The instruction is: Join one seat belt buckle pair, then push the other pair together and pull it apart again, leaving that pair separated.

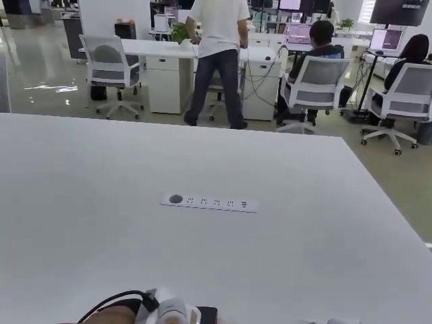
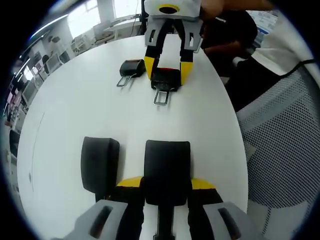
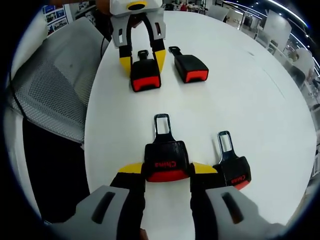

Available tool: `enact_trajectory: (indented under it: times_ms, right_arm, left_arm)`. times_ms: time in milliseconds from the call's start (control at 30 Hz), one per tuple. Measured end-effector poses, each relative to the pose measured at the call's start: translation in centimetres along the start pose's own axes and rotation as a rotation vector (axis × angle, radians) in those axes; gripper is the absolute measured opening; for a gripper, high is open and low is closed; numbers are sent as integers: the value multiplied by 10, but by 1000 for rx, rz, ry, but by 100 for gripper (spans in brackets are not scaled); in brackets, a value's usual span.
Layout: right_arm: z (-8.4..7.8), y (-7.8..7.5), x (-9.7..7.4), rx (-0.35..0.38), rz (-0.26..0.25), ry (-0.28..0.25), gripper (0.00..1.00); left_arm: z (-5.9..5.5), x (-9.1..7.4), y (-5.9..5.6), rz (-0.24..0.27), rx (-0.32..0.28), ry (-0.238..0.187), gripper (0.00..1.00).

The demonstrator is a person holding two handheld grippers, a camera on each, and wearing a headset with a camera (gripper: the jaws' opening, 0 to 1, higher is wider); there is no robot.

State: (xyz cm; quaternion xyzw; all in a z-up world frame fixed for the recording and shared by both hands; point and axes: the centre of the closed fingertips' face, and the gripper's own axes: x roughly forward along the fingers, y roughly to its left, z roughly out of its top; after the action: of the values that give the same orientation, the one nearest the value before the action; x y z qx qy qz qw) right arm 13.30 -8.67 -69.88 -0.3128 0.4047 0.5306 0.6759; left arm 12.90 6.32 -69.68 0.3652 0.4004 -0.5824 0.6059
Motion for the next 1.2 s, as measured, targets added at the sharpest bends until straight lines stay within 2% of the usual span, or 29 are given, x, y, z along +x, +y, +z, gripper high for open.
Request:
enact_trajectory:
  times_ms: [333, 733, 1000, 1133, 1200]
  right_arm:
    - [28, 17, 14, -27, 14, -27, 33]
    - [49, 24, 25, -43, 18, -22, 33]
    - [48, 24, 25, -51, 10, -11, 33]
    - [55, 28, 27, -62, 18, -25, 33]
    - [57, 25, 29, -85, 10, -21, 33]
  left_arm:
    - [2, -1, -2, 0, 2, 2, 34]
    - [-1, 1, 1, 4, -4, 2, 34]
    - [0, 0, 0, 4, -4, 8, 34]
    - [0, 0, 0, 4, -3, 13, 34]
    - [0, 0, 0, 4, -3, 13, 34]
